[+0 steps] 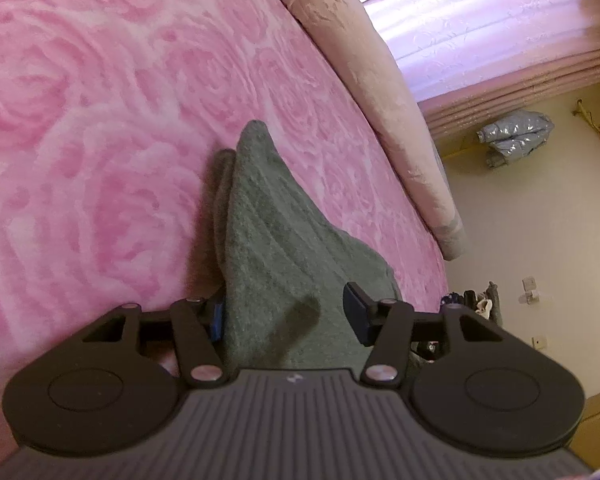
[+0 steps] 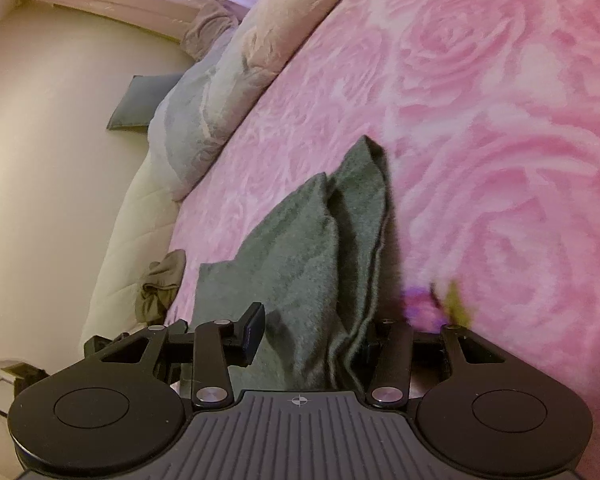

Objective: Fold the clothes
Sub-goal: 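Move both open tools to the folded T-shirt edge and close on it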

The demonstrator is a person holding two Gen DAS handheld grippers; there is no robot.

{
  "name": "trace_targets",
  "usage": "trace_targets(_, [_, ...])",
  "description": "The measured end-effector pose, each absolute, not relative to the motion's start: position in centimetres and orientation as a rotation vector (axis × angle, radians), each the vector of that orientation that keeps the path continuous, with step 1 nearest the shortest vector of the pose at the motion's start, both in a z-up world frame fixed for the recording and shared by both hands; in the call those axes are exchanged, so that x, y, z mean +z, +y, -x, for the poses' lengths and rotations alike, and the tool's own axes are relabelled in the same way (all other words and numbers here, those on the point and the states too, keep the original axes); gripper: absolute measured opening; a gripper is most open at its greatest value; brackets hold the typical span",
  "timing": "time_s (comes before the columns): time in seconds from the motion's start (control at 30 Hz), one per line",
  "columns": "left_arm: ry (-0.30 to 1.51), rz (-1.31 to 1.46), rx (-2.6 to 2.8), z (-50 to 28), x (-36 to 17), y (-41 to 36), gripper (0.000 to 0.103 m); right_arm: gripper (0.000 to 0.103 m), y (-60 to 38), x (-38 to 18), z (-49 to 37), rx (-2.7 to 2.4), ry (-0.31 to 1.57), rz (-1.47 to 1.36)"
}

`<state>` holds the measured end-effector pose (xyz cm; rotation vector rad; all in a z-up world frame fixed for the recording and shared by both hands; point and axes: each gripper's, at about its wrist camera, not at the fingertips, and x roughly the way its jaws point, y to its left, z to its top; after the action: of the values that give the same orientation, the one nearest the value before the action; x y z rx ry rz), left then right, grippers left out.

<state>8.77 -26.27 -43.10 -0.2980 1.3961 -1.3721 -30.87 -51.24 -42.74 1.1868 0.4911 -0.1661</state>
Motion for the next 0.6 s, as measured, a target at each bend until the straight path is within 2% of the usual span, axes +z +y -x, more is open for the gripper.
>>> trace_targets(0.03, [1.397, 0.295, -1.376, -8.7, -43.1, -26.5, 0.048, 0.046, -51.2, -42.8, 30.7, -0.164, 0.491, -1.186])
trace_targets(0.07, [1.399, 0.293, -1.380, -8.6, -43.2, -26.7, 0.043, 0.043, -51.3, -42.9, 30.5, -0.163, 0.491, -1.185])
trace_targets(0.17, [1.422, 0.288, -1.366, -8.7, -43.7, -27.1, 0.024, 0.025, -51.6, -43.5, 30.3, -0.171, 0.500, -1.193])
trace_targets(0.2, [1.436, 0.294, -1.365, -8.8, -43.9, -27.2, 0.023, 0.020, -51.8, -43.8, 30.3, -0.169, 0.500, -1.204])
trace_targets(0.37, [1.499, 0.307, -1.370, -9.3, -44.6, -27.9, 0.009, 0.015, -52.1, -43.8, 30.2, -0.144, 0.517, -1.184])
trace_targets(0.6, [1.509, 0.289, -1.361, -9.4, -44.0, -28.3, 0.006, 0.011, -51.7, -42.0, 30.0, -0.147, 0.537, -1.129])
